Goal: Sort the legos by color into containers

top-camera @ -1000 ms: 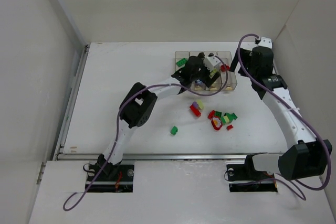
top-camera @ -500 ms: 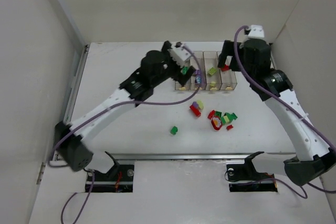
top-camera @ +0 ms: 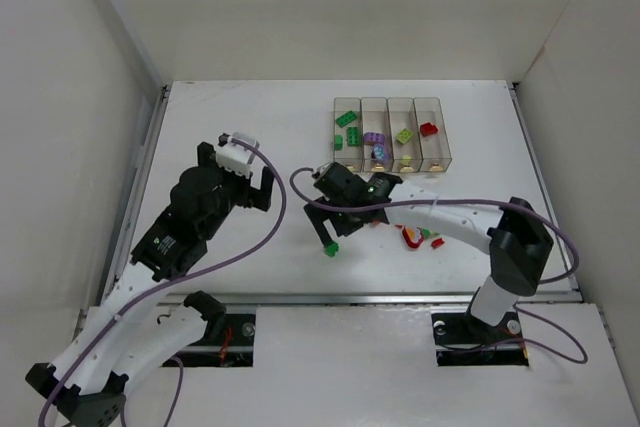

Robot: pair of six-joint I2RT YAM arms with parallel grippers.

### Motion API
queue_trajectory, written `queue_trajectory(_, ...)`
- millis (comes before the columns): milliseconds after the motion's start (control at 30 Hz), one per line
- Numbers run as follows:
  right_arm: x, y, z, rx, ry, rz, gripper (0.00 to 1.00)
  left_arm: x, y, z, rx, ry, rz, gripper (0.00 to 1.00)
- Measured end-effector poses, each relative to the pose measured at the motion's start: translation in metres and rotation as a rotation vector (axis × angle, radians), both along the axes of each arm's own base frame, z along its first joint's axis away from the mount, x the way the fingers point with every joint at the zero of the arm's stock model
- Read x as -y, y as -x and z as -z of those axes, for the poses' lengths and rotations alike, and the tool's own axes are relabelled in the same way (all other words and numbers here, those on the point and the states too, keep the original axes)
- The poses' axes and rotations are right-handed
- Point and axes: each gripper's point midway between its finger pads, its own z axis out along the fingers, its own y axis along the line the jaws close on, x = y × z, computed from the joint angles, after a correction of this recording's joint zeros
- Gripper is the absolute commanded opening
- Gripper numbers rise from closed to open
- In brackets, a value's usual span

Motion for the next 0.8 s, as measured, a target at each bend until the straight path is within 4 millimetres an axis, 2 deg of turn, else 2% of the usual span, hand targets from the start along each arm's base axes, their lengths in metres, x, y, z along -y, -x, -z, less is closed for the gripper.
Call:
queue_trajectory(133,-0.008,0.009,0.022,-0.044,0.019,-0.011,1.00,-0.009,0.006,0.020,-0.047,0.000,-0.025,1.00)
queue_trajectory(300,-0.029,0.024,0.049,-0.056,0.026,-0.099,1.00,-0.014,0.012,0.026,-0.059,0.004,-0.033,1.00)
queue_trajectory(467,-0.023,0.032,0.090,-0.100,0.115,-0.149,1.00,-0.016,0.013,0.023,-0.048,0.013,-0.039,1.00)
queue_trajectory(533,-0.022,0.028,0.092,-0.080,0.135,-0.164,1.00,-0.017,0.013,0.022,-0.046,0.016,-0.041,1.00)
queue_trajectory(600,-0.022,0.024,0.093,-0.064,0.145,-0.174,0.96,-0.018,0.013,0.022,-0.046,0.020,-0.043,1.00)
queue_trajectory(700,-0.022,0.021,0.093,-0.049,0.154,-0.195,0.83,-0.019,0.013,0.022,-0.049,0.026,-0.046,1.00)
queue_trajectory(733,-0.023,0.021,0.094,-0.045,0.153,-0.201,0.72,-0.020,0.012,0.022,-0.050,0.030,-0.050,1.00)
queue_trajectory(800,-0.025,0.019,0.094,-0.041,0.148,-0.212,0.63,-0.021,0.012,0.022,-0.053,0.033,-0.052,1.00)
